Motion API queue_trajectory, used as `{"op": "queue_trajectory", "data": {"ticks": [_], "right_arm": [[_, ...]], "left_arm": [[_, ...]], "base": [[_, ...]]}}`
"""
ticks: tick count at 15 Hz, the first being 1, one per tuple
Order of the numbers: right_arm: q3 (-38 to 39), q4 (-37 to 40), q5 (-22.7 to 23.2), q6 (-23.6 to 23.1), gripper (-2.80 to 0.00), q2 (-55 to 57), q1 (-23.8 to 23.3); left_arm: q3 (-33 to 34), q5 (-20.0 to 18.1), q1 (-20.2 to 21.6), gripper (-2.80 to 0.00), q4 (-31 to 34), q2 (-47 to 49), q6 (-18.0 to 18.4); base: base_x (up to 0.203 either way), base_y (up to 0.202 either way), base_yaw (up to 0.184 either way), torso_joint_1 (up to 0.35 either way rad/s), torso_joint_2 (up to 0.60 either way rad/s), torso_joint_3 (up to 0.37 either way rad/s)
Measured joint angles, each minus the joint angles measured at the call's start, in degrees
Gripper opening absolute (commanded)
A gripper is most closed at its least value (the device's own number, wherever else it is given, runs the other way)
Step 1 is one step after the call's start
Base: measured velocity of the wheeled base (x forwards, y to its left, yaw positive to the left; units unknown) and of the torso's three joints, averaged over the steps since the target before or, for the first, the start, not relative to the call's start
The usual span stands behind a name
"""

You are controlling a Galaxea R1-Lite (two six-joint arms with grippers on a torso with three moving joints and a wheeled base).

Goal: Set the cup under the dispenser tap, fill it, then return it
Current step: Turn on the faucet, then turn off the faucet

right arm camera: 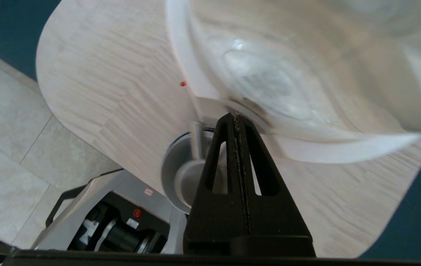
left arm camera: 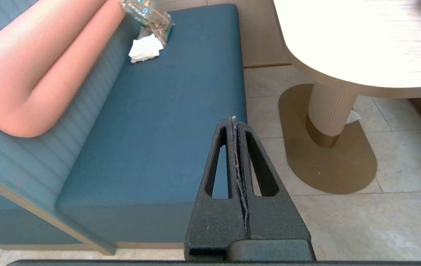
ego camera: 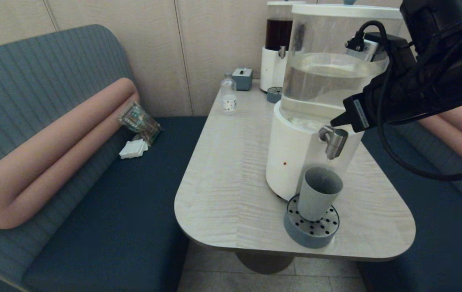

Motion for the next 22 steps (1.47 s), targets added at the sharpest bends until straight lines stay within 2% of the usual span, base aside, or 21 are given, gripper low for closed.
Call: {"op": "queue_trajectory", "data": {"ticks": [6,13,14,18,22], "right_arm": [[4.16,-0.64,-0.17,-0.5,-2.8,-3.63,-3.71],[18.87,-1.77,0.45,-0.67,-2.8,-17.34,-4.5],[21.18,-1.91,0.5,-0.84,-2.8,-20.24,-5.52],[31.78,-5.75,2.81,-2.35,-2.8,-31.92,-15.03],[49.59,-15.47,3.78,-3.31,-2.8,-47.57,-22.21]], "left_arm": [[0.05,0.0,0.02,-2.8,0.05,0.0,0.02],[-0.04,-0.02,0.02,-2.8,0.03,0.0,0.0],[-0.04,0.0,0.02,-2.8,0.02,0.0,0.02],[-0.02,0.0,0.02,-2.8,0.02,0.0,0.03],[0.02,0.0,0.02,-2.8,0.02,0.0,0.02]], "base": [[0.0,0.0,0.0,0.0,0.0,0.0],[0.0,0.0,0.0,0.0,0.0,0.0],[0.0,0.0,0.0,0.0,0.0,0.0],[0.0,0.0,0.0,0.0,0.0,0.0],[0.0,0.0,0.0,0.0,0.0,0.0]]}}
